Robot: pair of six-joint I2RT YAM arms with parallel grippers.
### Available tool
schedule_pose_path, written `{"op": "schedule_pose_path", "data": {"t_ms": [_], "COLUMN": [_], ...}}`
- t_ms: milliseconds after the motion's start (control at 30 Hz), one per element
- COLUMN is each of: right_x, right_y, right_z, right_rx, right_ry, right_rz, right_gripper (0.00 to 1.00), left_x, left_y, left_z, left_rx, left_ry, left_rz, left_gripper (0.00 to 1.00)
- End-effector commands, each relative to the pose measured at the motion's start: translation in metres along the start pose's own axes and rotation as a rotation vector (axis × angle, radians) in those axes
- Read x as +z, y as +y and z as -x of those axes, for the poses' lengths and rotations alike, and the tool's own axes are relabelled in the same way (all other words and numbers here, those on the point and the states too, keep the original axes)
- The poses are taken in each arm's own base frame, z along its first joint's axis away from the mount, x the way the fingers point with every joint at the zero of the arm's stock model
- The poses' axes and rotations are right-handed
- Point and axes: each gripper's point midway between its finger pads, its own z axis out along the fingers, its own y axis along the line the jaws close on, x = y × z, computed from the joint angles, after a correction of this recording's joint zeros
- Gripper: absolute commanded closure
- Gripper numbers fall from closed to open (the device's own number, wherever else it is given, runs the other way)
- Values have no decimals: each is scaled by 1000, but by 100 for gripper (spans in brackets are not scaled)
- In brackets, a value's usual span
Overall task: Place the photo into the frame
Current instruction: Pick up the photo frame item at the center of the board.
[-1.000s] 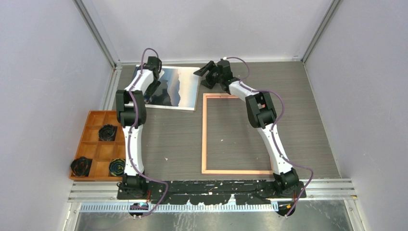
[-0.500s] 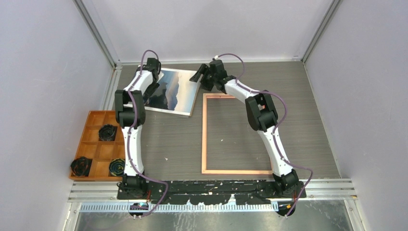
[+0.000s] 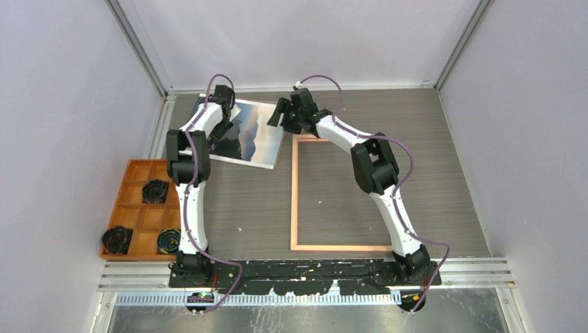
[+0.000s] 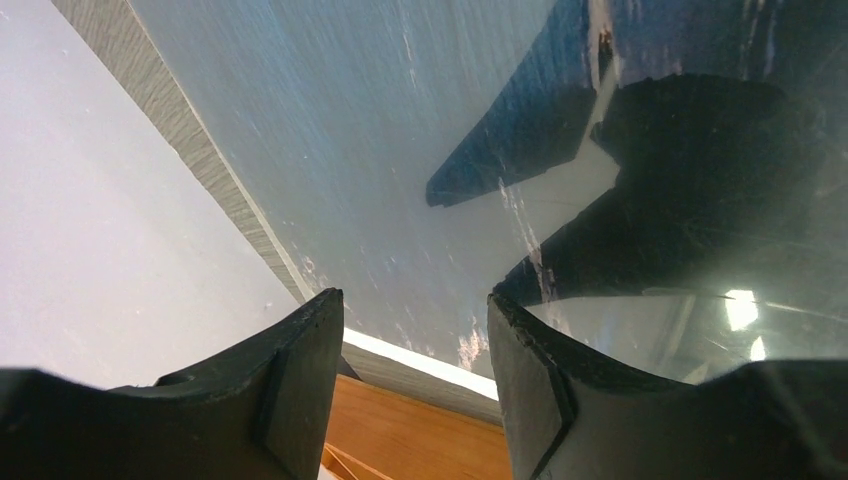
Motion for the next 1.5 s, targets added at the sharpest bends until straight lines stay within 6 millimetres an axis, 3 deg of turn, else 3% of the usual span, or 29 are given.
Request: {"op": "schedule_pose_path", "data": {"t_ms": [0, 67, 167, 533, 767, 833, 967, 1133, 1200, 1233, 1267, 1333, 1467], "right_x": [-49, -59, -61, -36, -17, -15, -23, -68, -94, -110, -128, -162, -240], "right_y": [86, 96, 99, 87, 70, 65, 63, 78, 70, 62, 57, 37, -29], "right_z": [54, 71, 78, 60, 43, 40, 42, 61, 61, 61, 61, 54, 25], "right_rx": [116, 206, 297, 327, 276, 270, 239, 184, 161, 162, 164, 172, 243], "right_ry": [-132, -181, -184, -114, -75, -73, -83, -125, -150, -170, -197, -238, -339], "right_rz": [331, 452, 531, 483, 343, 322, 292, 274, 212, 174, 149, 78, -166], "right_gripper": [33, 39, 44, 45, 53, 63, 98, 99, 99, 99, 99, 99, 99], "left_x": [11, 9, 8, 8, 4, 3, -2, -43, -71, -82, -94, -112, -131], "left_y": [-57, -57, -59, -68, -65, -64, -62, -41, -28, -24, -21, -22, -39], "left_z": [-9, -10, -10, -13, -13, -13, -13, -2, 2, 3, 4, 2, -9], "left_rx": [40, 46, 52, 65, 60, 55, 42, -39, -77, -90, -101, -111, -80], "left_ry": [8, 7, 5, 6, -4, -8, -12, -95, -152, -174, -196, -215, -221], "left_rz": [-209, -216, -228, -269, -282, -287, -298, -320, -314, -319, -326, -349, -360], "left_gripper": [42, 42, 43, 45, 46, 46, 43, 22, 18, 15, 5, 3, 0]}}
